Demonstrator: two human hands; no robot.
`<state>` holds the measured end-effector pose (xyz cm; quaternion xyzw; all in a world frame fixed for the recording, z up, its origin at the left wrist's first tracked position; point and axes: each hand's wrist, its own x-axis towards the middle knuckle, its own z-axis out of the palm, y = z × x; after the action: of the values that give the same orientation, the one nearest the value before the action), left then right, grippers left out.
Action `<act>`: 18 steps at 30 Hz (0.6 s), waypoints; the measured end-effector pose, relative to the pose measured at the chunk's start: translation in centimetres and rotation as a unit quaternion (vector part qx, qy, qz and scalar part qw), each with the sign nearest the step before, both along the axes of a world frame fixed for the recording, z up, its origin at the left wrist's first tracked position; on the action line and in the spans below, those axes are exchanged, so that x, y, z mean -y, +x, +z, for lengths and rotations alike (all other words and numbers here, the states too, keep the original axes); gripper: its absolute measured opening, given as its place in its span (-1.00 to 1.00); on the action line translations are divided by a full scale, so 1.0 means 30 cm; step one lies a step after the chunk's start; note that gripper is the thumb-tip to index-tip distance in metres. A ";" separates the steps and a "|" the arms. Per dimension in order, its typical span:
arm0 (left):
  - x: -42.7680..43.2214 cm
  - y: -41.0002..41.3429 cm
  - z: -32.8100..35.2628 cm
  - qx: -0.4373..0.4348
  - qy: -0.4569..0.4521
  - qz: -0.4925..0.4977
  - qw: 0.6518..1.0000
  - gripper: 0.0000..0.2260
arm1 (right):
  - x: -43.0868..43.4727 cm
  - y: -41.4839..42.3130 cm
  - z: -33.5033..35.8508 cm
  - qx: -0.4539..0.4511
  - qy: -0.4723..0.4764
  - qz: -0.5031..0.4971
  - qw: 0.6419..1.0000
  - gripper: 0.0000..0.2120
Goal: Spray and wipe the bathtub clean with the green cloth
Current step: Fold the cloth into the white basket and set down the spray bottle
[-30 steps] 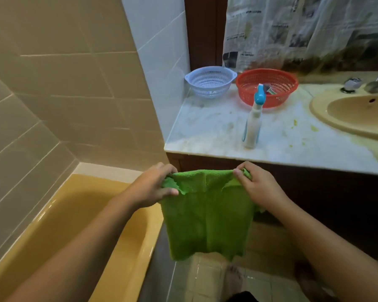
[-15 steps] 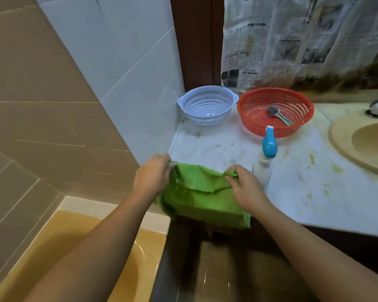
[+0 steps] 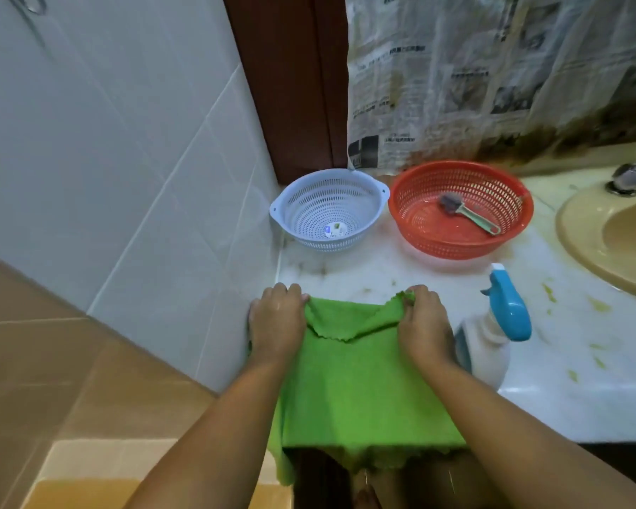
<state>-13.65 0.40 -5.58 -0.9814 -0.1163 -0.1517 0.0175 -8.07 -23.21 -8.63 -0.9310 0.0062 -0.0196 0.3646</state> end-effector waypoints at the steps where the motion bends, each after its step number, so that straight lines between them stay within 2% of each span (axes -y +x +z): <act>1: -0.009 0.016 -0.022 0.003 -0.008 -0.003 1.000 -0.78 | -0.006 0.020 -0.005 -0.004 -0.012 -0.009 1.000 -0.78; 8: -0.038 0.137 -0.099 0.043 -0.118 0.049 0.991 -0.80 | 0.014 0.159 -0.042 0.020 -0.049 -0.093 0.994 -0.86; 13: -0.029 0.204 -0.092 -0.004 -0.218 0.121 0.969 -0.66 | 0.018 0.205 -0.045 0.047 -0.071 -0.125 0.989 -0.78; 15: -0.020 0.202 -0.097 -0.014 -0.194 0.113 0.974 -0.62 | 0.009 0.190 -0.036 0.056 -0.116 -0.127 0.984 -0.67; 18: 0.017 0.163 -0.108 0.059 -0.095 0.034 0.993 -0.58 | -0.003 0.126 -0.047 0.122 -0.171 -0.054 0.976 -0.60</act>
<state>-8.75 -0.12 -8.83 -0.9635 -0.1640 -0.1968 -0.0773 -4.30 -23.10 -10.05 -0.9683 0.0082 -0.1533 0.1969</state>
